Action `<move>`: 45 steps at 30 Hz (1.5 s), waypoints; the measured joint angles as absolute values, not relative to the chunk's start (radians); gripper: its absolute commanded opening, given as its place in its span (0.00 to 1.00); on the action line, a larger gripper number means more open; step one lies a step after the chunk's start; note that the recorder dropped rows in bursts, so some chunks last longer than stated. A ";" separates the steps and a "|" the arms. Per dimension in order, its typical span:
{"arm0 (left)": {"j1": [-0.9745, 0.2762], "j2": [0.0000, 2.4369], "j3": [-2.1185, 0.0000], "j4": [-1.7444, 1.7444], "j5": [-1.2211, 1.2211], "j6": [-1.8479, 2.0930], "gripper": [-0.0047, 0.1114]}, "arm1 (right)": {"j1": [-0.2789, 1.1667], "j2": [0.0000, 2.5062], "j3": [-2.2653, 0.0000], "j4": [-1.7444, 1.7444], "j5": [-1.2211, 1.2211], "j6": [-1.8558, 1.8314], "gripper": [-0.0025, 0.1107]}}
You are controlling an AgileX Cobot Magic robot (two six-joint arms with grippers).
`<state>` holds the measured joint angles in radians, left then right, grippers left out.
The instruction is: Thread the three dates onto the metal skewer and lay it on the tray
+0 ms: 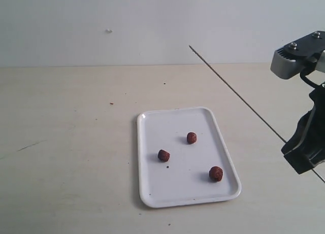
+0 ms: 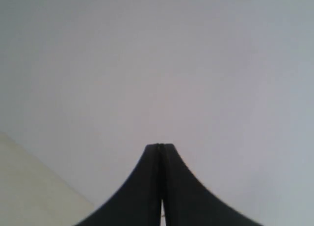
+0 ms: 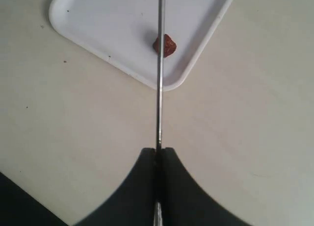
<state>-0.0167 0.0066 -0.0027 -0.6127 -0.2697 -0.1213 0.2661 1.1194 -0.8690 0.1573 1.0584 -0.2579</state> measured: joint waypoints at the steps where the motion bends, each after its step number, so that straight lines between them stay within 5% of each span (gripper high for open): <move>1: -0.017 0.007 -0.003 -0.616 -0.291 -0.144 0.04 | 0.266 1.119 -0.869 0.160 1.061 -0.258 0.02; 9: -0.017 0.454 -0.241 -0.483 -0.237 -0.205 0.04 | 0.266 1.119 -0.869 0.162 1.066 -0.258 0.02; 14: -0.017 0.888 -0.711 -0.262 0.135 -0.154 0.04 | 0.266 1.119 -0.869 0.162 1.070 -0.258 0.02; 24: -0.018 1.405 -1.338 -0.430 0.803 0.365 0.04 | 0.266 1.119 -0.869 0.162 1.070 -0.258 0.02; 34: -0.168 1.788 -1.522 -0.516 1.197 0.541 0.04 | 0.266 1.119 -0.869 0.162 1.076 -0.258 0.02; 45: -0.527 2.041 -1.622 -0.413 1.176 0.325 0.44 | 0.266 1.119 -0.869 0.098 1.128 -0.236 0.02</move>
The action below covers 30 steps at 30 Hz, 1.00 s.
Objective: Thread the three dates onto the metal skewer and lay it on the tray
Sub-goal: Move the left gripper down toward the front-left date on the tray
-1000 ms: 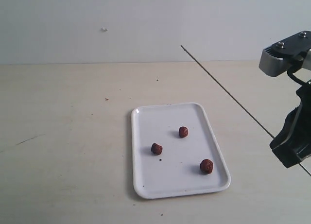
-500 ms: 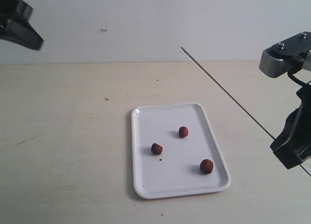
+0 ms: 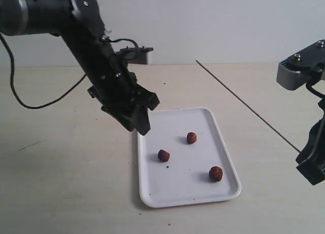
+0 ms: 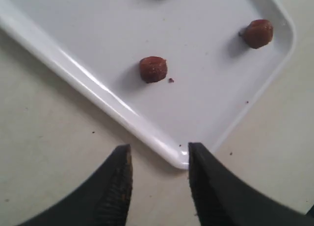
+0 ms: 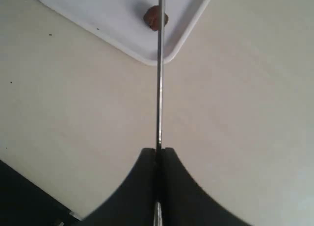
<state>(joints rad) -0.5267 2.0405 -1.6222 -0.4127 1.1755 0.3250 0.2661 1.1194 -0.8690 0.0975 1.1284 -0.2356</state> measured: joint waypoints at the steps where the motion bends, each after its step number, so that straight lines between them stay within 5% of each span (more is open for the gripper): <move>1: -0.542 2.052 -1.633 -0.401 1.176 0.302 0.44 | 0.266 1.119 -0.869 0.090 1.132 -0.230 0.02; 30: -0.712 2.198 -1.682 -0.231 0.987 0.131 0.44 | 0.266 1.102 -0.796 -0.053 1.151 -0.087 0.02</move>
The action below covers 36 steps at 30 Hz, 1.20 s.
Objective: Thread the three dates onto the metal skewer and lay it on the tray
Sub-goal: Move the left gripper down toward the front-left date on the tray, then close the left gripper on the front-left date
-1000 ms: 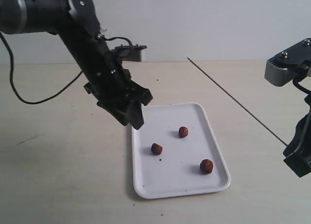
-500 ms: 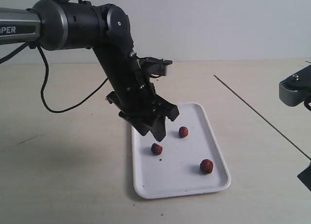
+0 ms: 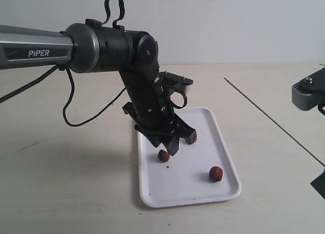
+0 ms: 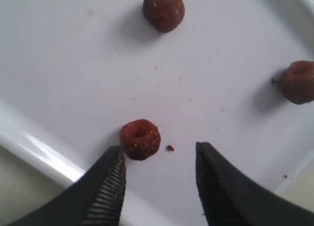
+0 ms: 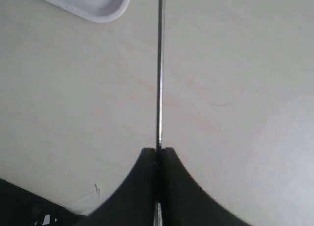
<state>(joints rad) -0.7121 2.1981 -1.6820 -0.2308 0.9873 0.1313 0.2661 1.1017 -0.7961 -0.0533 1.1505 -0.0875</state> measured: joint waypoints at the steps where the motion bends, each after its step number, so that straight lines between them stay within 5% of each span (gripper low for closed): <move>1: -0.712 2.198 -1.682 -0.228 0.983 0.131 0.44 | 0.266 1.102 -0.796 -0.053 1.151 -0.087 0.02; 36: -0.712 2.250 -1.682 -0.192 0.933 0.052 0.44 | 0.266 1.102 -0.796 -0.076 1.151 -0.093 0.02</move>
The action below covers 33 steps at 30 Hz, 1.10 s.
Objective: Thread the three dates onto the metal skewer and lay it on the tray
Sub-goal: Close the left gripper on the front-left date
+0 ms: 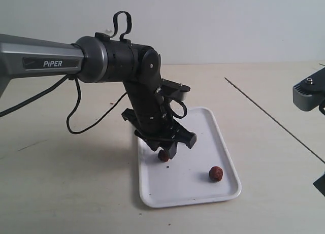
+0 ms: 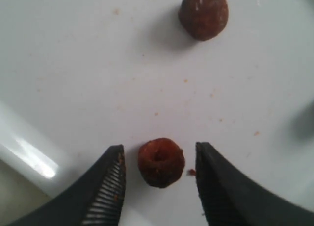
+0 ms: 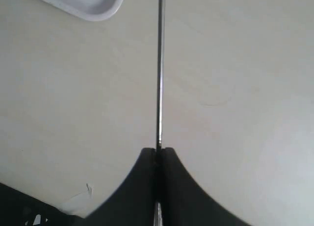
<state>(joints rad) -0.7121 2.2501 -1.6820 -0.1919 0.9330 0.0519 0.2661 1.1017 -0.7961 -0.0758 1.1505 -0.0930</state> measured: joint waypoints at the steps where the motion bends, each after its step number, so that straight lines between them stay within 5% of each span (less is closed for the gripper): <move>1: -0.712 2.250 -1.682 -0.192 0.933 0.052 0.44 | 0.266 1.102 -0.796 -0.076 1.151 -0.093 0.02; 33: -0.712 2.250 -1.621 -0.192 0.864 0.049 0.44 | 0.266 1.102 -0.796 -0.076 1.133 -0.093 0.02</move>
<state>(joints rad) -0.7121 2.2501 -1.6210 -0.1919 0.8642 0.0493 0.2661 1.1017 -0.7961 -0.0758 1.1330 -0.0930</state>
